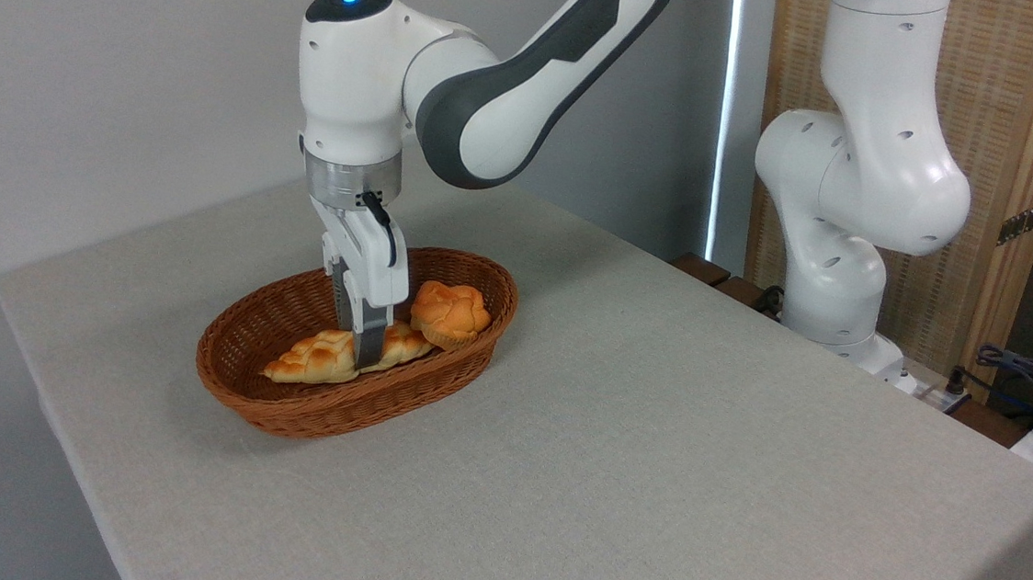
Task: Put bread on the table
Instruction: 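Close the gripper on the braided bread roll and lift it, then carry the bread roll out of the basket and lower it onto the table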
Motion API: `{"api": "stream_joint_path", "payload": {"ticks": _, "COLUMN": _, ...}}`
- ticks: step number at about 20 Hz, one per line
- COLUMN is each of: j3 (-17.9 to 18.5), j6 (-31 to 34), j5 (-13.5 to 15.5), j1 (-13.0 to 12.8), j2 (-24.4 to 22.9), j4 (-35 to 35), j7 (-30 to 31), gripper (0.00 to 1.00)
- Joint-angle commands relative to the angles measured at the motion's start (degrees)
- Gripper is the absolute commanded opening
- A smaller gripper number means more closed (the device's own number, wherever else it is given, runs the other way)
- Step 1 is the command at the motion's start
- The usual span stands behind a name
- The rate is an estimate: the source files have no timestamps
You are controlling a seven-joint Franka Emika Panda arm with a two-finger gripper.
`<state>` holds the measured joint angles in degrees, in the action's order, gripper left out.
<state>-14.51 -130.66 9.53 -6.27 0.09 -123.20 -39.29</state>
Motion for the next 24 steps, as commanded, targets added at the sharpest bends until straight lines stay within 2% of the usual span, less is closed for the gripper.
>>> {"api": "stream_joint_path", "payload": {"ticks": 1, "j3": 0.4, "j6": 3.4, "j5": 1.0, "j1": 0.4, "j2": -0.9, "j4": 1.9, "j7": 0.0, "gripper": 0.27}}
{"api": "stream_joint_path", "payload": {"ticks": 5, "j3": 2.6, "j6": 12.2, "j5": 1.2, "j1": 1.9, "j2": -1.4, "j4": 9.7, "j7": 0.9, "gripper": 0.27}}
{"api": "stream_joint_path", "payload": {"ticks": 10, "j3": 8.1, "j6": 20.4, "j5": 1.3, "j1": 2.0, "j2": -1.3, "j4": 18.2, "j7": 0.4, "gripper": 0.27}}
{"api": "stream_joint_path", "payload": {"ticks": 13, "j3": 9.9, "j6": 22.2, "j5": -0.1, "j1": 2.1, "j2": -1.6, "j4": 20.1, "j7": 0.2, "gripper": 0.29}}
{"api": "stream_joint_path", "payload": {"ticks": 17, "j3": 12.5, "j6": 22.6, "j5": -4.8, "j1": 2.1, "j2": -2.1, "j4": 20.1, "j7": -2.2, "gripper": 0.30}}
{"api": "stream_joint_path", "payload": {"ticks": 19, "j3": 12.8, "j6": 22.6, "j5": -6.9, "j1": 3.5, "j2": -1.5, "j4": 19.8, "j7": -3.5, "gripper": 0.30}}
{"api": "stream_joint_path", "payload": {"ticks": 21, "j3": 13.5, "j6": 22.6, "j5": -7.2, "j1": 5.0, "j2": 0.2, "j4": 19.4, "j7": -4.3, "gripper": 0.34}}
{"api": "stream_joint_path", "payload": {"ticks": 24, "j3": 13.6, "j6": 22.5, "j5": -7.7, "j1": 5.2, "j2": 3.0, "j4": 19.3, "j7": -4.2, "gripper": 0.38}}
